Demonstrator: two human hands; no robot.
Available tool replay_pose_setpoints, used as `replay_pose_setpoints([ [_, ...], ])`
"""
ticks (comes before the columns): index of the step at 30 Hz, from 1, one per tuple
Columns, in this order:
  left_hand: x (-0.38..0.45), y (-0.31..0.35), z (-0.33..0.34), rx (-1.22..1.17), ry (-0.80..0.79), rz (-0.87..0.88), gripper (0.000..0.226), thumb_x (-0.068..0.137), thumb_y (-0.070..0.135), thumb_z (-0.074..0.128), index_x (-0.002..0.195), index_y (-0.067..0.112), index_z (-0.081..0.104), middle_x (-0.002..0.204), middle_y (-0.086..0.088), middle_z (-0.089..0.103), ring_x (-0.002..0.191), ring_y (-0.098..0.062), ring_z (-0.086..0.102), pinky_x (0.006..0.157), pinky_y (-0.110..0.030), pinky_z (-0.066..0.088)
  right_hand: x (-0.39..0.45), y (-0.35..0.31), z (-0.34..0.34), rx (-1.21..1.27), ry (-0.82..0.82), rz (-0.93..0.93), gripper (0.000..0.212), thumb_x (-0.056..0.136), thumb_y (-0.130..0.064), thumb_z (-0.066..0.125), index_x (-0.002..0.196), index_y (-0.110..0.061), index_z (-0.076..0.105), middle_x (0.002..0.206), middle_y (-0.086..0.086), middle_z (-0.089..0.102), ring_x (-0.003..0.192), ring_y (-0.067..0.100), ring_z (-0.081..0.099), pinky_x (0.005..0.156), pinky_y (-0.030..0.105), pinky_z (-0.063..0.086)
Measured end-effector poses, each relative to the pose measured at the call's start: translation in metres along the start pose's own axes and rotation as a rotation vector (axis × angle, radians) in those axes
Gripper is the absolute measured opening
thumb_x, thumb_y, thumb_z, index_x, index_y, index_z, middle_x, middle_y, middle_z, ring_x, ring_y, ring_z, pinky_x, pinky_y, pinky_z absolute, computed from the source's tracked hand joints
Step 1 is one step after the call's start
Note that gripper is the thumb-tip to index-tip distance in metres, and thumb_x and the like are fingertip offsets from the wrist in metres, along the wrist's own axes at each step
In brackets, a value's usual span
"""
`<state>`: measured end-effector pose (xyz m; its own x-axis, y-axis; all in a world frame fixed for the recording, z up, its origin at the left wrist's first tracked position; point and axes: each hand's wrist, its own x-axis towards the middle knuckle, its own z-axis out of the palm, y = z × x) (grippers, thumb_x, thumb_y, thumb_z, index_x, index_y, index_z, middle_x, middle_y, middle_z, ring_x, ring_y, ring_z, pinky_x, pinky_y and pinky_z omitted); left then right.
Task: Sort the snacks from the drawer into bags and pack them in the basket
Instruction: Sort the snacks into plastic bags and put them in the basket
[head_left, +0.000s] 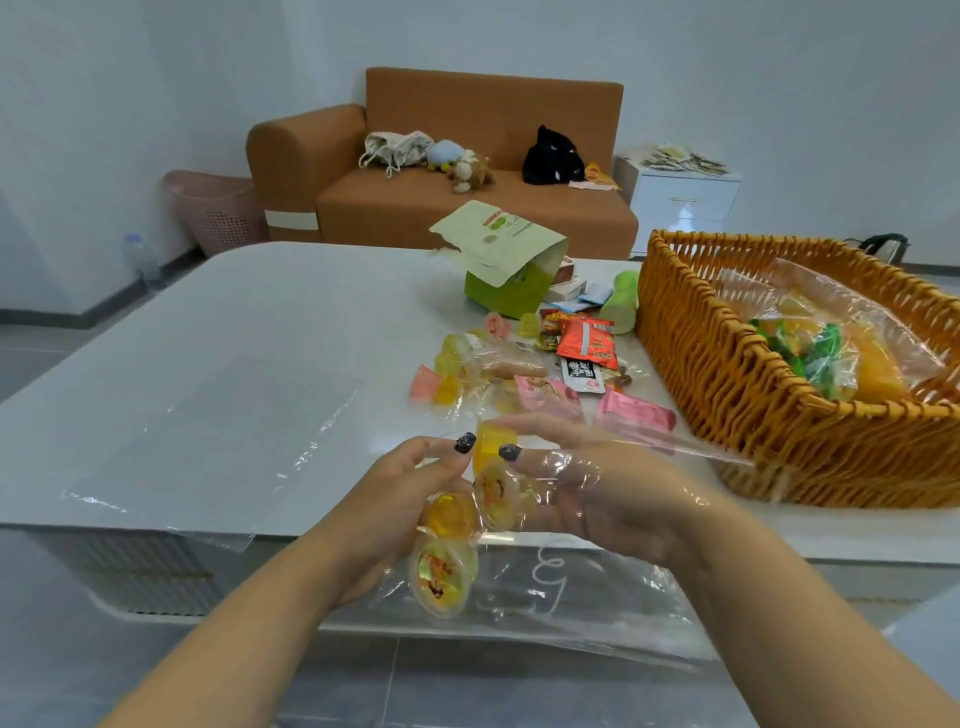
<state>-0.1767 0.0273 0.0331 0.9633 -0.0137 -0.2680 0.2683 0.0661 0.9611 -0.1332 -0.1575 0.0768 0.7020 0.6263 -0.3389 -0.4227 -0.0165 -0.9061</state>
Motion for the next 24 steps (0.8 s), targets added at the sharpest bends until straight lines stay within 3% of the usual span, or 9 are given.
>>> replay_pose_setpoints([
  [3,-0.003,0.000,-0.005,-0.043,-0.025,-0.035,0.057,0.079,0.049,0.069,0.121,0.013,0.058,0.114,-0.010,0.071,0.102,-0.031,0.070,0.100,-0.059,0.046,0.001,0.000,-0.001,0.046,-0.078,-0.017,0.051,0.080,0.006,0.063,0.126,-0.014,0.058,0.111,0.022,0.068,0.098,0.034,0.068,0.083,0.041,0.058],
  [7,-0.005,-0.003,-0.007,-0.046,-0.076,-0.054,0.056,0.079,0.046,0.063,0.123,0.013,0.057,0.116,-0.010,0.071,0.102,-0.034,0.070,0.102,-0.056,0.046,0.007,0.006,0.002,-0.149,0.071,-0.124,0.056,0.080,0.011,0.067,0.127,-0.020,0.059,0.113,0.021,0.065,0.097,0.029,0.070,0.087,0.037,0.057],
  [10,-0.006,-0.006,-0.007,-0.034,-0.099,-0.061,0.055,0.082,0.053,0.068,0.123,0.018,0.058,0.117,-0.007,0.071,0.107,-0.034,0.068,0.102,-0.057,0.045,0.010,0.007,0.012,-0.350,0.145,-0.173,0.049,0.078,-0.001,0.076,0.123,-0.012,0.060,0.109,0.014,0.070,0.088,0.024,0.072,0.073,0.025,0.058],
  [13,-0.006,-0.008,-0.007,-0.024,-0.110,-0.084,0.061,0.075,0.055,0.062,0.125,0.020,0.056,0.117,-0.007,0.071,0.108,-0.036,0.067,0.102,-0.060,0.044,0.015,0.006,0.020,-0.347,0.208,-0.146,0.047,0.080,-0.001,0.074,0.123,-0.008,0.056,0.095,0.016,0.073,0.076,0.027,0.073,0.058,0.019,0.054],
  [15,-0.007,-0.009,-0.008,-0.028,-0.101,-0.075,0.060,0.076,0.055,0.063,0.124,0.020,0.056,0.116,-0.007,0.071,0.107,-0.037,0.067,0.102,-0.060,0.044,0.017,0.006,0.023,-0.341,0.224,-0.135,0.045,0.081,-0.002,0.074,0.120,-0.007,0.054,0.091,0.014,0.074,0.072,0.025,0.073,0.057,0.020,0.054],
  [19,-0.009,-0.004,-0.009,-0.078,-0.039,-0.001,0.056,0.077,0.049,0.066,0.124,0.021,0.054,0.111,-0.004,0.073,0.096,-0.032,0.072,0.096,-0.052,0.051,0.016,0.006,0.019,-0.228,0.115,-0.141,0.040,0.084,0.002,0.067,0.121,-0.007,0.052,0.102,0.014,0.073,0.091,0.029,0.072,0.084,0.033,0.058],
  [24,-0.011,0.001,-0.010,-0.168,0.057,0.102,0.055,0.076,0.043,0.064,0.126,0.021,0.054,0.105,-0.005,0.075,0.093,-0.029,0.073,0.092,-0.053,0.053,0.009,-0.007,0.014,0.077,-0.142,-0.057,0.044,0.084,0.011,0.050,0.126,-0.001,0.056,0.122,0.016,0.065,0.112,0.036,0.063,0.091,0.037,0.055],
])
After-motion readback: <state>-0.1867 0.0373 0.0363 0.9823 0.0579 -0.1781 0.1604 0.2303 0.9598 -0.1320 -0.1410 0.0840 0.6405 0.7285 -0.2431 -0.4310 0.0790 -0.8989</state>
